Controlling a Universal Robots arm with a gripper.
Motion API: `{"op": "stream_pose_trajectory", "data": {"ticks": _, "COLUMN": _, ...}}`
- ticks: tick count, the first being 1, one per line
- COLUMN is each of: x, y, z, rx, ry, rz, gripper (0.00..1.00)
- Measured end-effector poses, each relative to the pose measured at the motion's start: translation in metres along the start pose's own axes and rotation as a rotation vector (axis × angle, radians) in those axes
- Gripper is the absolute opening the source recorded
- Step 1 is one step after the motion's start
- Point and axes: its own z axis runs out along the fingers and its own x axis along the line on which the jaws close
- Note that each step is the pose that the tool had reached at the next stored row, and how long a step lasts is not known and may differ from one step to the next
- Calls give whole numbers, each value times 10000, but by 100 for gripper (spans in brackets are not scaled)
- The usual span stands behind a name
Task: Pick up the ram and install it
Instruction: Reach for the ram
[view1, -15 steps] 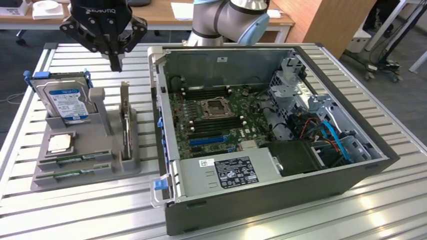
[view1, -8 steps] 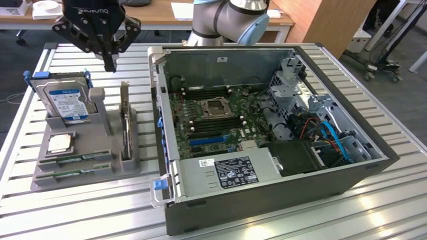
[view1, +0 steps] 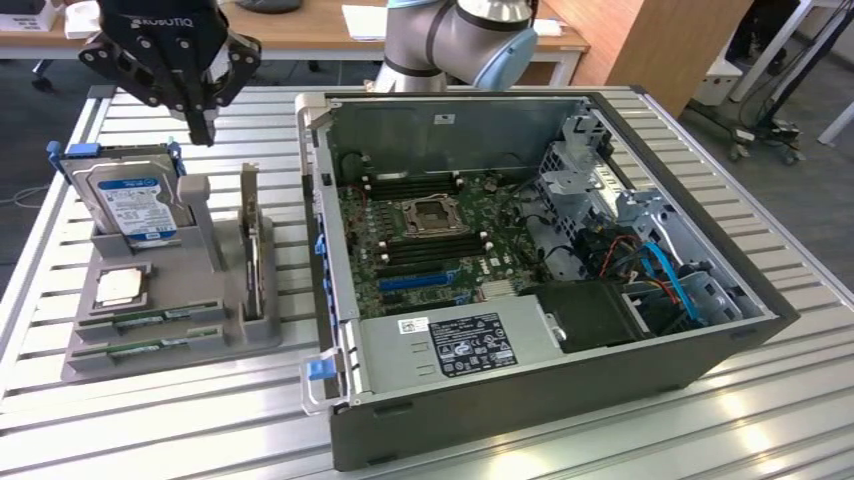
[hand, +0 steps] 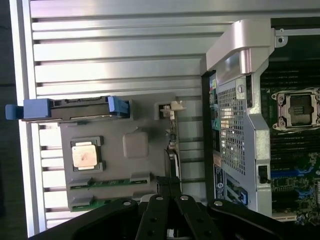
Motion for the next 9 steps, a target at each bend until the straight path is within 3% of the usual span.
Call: {"op": "stream_pose_trajectory", "data": {"ticks": 9, "x": 125, "y": -9, "z": -1, "rx": 0, "ry": 0, "rz": 1, "gripper": 10}}
